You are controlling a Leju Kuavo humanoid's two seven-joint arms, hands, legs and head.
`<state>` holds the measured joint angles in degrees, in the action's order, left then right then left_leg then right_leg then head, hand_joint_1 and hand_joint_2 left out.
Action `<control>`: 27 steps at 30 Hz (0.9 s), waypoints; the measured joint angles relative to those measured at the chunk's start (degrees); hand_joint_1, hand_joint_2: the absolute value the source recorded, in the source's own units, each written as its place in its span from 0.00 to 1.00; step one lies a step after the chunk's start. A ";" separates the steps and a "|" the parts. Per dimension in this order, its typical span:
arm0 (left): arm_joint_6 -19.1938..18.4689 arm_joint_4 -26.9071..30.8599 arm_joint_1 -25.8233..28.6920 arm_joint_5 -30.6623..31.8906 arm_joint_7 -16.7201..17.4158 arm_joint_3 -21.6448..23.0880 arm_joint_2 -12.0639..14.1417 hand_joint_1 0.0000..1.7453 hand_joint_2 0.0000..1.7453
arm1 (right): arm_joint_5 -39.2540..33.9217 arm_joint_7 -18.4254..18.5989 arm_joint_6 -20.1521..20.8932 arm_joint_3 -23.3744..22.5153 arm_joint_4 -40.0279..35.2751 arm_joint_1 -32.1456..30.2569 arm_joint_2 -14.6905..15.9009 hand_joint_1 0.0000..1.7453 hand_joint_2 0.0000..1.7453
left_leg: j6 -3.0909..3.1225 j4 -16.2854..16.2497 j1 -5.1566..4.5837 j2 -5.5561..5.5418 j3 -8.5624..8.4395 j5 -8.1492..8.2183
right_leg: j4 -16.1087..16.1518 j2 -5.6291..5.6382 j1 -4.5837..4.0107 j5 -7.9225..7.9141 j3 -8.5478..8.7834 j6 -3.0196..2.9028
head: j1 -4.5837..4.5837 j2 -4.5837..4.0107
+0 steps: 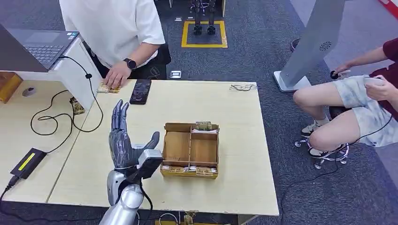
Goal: Pass the card to the sensor for recognition and then transmit it.
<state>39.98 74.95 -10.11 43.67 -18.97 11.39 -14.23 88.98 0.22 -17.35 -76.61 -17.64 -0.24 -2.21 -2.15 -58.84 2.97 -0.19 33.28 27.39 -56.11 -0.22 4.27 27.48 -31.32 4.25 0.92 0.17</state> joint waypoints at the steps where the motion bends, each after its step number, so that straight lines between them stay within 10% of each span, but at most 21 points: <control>1: 0.00 0.11 0.29 -0.84 -0.06 0.04 0.00 0.00 1.00 | 0.15 -0.02 0.07 -0.22 -0.22 -0.03 -0.13 0.00 1.00 | 0.00 0.00 0.00 0.00 0.00 0.00 | 0.00 0.00 0.00 0.00 -0.01 0.00 | 0.02 0.00; 27: -0.07 0.81 1.88 -9.38 -0.35 4.44 1.51 0.00 1.00 | 1.11 -0.46 0.66 -3.15 -3.41 -0.20 -2.03 0.00 1.00 | 0.00 0.00 0.00 0.00 0.01 0.00 | 0.00 0.00 0.00 0.00 -0.01 0.00 | 0.00 0.00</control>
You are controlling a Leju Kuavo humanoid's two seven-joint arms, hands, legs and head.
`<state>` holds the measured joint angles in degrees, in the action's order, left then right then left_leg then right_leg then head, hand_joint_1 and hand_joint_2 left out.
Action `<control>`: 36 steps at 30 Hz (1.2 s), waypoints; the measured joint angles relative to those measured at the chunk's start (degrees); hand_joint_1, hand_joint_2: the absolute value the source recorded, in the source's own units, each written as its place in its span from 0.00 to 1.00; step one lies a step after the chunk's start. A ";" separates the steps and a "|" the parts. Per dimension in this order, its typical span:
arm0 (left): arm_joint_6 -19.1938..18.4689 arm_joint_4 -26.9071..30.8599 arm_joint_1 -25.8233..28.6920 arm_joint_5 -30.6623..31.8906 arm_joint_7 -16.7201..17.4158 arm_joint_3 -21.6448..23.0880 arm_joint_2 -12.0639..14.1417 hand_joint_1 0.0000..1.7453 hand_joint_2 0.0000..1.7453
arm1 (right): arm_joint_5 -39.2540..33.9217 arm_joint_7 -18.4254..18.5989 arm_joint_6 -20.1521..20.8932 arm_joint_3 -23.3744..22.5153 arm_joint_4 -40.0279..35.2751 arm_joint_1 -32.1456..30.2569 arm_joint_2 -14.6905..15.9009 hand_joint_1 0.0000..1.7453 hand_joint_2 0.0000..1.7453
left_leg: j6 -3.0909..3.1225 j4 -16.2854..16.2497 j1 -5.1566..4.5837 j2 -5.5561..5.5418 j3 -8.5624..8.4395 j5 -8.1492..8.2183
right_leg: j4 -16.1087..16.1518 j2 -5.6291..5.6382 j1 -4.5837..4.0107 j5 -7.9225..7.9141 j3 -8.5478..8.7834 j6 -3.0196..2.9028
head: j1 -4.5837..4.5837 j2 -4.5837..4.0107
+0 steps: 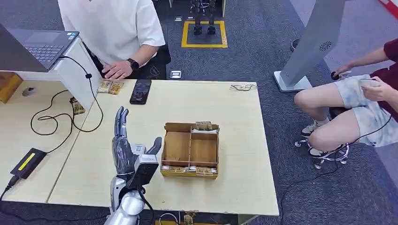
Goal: Pass the card to the sensor for recognition and then transmit it.
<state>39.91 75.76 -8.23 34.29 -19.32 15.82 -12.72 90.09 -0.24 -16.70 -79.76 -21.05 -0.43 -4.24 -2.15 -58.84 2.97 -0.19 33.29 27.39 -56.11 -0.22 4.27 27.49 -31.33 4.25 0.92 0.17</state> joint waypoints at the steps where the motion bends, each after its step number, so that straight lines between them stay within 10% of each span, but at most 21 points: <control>1: 0.00 0.00 -0.01 0.17 0.50 0.11 0.04 0.00 1.00 | 0.00 0.00 0.00 -0.02 0.00 0.01 0.00 0.00 1.00 | 0.00 0.00 0.00 0.00 0.00 0.00 | 0.00 0.00 0.00 0.00 0.00 0.00 | 0.00 0.00; 36: -0.02 -0.59 -0.20 0.15 2.78 2.18 0.83 0.00 1.00 | -0.09 0.74 -1.05 1.14 0.41 -0.01 0.00 0.00 1.00 | 0.00 0.00 0.00 0.01 0.00 0.00 | 0.00 0.01 0.00 0.00 -0.02 0.00 | 0.00 0.00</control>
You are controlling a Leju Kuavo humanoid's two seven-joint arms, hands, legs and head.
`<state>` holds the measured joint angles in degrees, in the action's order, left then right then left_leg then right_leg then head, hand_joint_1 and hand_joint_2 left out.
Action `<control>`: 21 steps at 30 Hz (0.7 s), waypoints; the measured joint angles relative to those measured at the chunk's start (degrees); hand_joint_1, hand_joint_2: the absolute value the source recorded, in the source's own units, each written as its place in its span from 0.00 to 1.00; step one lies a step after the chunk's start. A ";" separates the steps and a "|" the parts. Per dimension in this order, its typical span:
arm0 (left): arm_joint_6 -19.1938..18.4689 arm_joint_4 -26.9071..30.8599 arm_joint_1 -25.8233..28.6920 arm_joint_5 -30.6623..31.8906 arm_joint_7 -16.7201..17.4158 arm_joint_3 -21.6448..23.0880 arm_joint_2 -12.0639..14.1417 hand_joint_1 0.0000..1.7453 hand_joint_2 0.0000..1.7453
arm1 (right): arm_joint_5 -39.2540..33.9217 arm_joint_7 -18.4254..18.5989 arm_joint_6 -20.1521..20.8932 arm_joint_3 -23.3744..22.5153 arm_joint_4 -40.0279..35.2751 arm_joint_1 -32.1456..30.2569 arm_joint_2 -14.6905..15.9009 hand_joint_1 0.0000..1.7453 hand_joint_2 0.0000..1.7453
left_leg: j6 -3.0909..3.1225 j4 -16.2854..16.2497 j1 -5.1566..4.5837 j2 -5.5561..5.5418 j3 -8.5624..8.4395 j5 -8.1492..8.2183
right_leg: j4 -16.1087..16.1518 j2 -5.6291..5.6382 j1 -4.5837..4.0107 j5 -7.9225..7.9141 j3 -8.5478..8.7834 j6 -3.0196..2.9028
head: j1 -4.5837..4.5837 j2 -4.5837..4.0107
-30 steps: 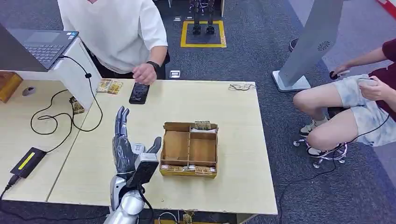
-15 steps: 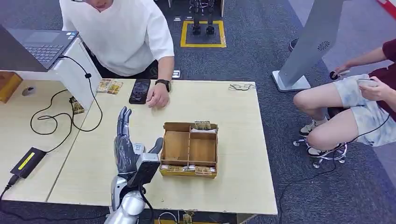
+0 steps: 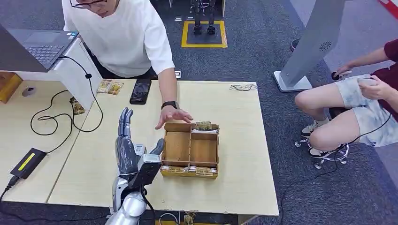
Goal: Pass the card to the sensor for recognition and then transmit it.
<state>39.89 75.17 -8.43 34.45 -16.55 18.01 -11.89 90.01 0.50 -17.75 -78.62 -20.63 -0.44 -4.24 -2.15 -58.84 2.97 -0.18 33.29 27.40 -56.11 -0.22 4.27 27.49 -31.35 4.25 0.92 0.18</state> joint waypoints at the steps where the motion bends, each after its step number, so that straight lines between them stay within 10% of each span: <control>1: 0.00 0.00 0.00 0.00 0.06 0.04 0.00 0.00 1.00 | -0.11 0.04 -0.02 0.00 0.02 0.00 0.00 0.00 1.00 | 0.00 0.00 0.00 0.00 0.00 0.00 | 0.00 0.00 0.00 0.00 0.00 0.00 | 0.00 0.00; 21: 0.00 -0.02 0.01 0.44 1.29 1.84 0.04 0.00 1.00 | -0.83 0.04 0.09 0.00 0.39 0.01 0.00 0.00 1.00 | 0.00 0.00 0.00 0.00 0.00 0.00 | 0.00 0.00 0.00 0.00 0.00 0.00 | 0.00 0.00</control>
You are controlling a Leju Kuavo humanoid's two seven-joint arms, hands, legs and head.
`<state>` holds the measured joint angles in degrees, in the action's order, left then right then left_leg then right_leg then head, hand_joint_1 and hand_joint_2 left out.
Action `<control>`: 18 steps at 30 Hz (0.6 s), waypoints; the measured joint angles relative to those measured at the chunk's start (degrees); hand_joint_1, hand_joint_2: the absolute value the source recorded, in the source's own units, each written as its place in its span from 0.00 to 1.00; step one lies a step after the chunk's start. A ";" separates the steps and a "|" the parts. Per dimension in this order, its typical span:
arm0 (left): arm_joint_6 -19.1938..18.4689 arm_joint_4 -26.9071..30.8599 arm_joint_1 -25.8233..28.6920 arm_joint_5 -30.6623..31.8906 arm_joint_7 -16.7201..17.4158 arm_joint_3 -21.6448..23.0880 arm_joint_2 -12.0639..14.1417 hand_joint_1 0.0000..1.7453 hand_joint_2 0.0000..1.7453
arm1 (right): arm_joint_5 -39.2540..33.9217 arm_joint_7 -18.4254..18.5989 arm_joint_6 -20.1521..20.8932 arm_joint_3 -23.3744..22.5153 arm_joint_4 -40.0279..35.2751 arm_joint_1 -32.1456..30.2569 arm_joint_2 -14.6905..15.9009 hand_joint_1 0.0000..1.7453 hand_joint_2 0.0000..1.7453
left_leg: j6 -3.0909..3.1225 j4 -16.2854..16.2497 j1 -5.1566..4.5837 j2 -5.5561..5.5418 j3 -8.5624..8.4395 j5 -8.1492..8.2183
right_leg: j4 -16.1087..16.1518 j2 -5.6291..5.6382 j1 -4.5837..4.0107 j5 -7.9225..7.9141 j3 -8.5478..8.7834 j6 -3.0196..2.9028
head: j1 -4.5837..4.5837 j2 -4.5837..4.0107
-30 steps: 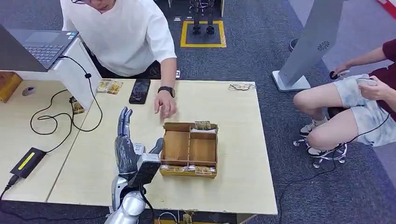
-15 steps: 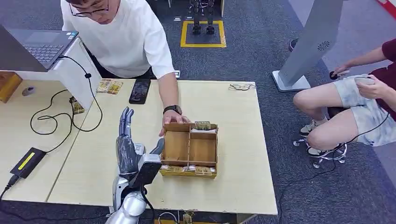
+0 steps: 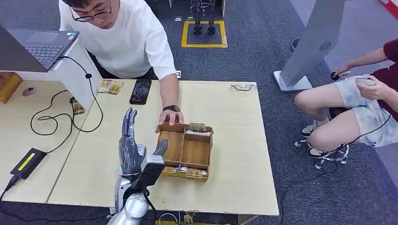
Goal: Pass the card to the sensor for recognition and then transmit it.
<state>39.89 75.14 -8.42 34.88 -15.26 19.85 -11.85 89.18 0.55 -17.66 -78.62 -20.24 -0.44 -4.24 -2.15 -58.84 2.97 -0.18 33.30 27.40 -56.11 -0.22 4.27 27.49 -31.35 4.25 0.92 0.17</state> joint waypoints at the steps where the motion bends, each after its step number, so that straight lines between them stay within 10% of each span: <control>1: 0.00 0.00 0.00 0.00 0.00 0.07 0.00 0.00 1.00 | 0.00 0.00 0.02 -0.02 0.00 0.00 0.00 0.00 1.00 | 0.00 0.00 0.00 0.00 0.00 0.00 | 0.00 0.00 0.00 0.00 0.00 0.00 | 0.00 0.00; 18: 0.00 -0.11 0.03 0.33 1.44 1.46 0.59 0.00 1.00 | 0.81 -0.11 0.20 -0.61 -0.26 -0.01 -0.39 0.00 1.00 | 0.00 0.00 0.00 0.00 0.00 0.00 | 0.00 0.00 0.00 0.00 0.00 0.00 | 0.00 0.00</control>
<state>39.89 75.03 -8.39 35.21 -13.81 21.31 -11.26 89.99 0.44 -17.46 -79.23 -20.50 -0.44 -4.63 -2.15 -58.84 2.97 -0.18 33.30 27.40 -56.11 -0.22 4.27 27.49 -31.35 4.25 0.92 0.17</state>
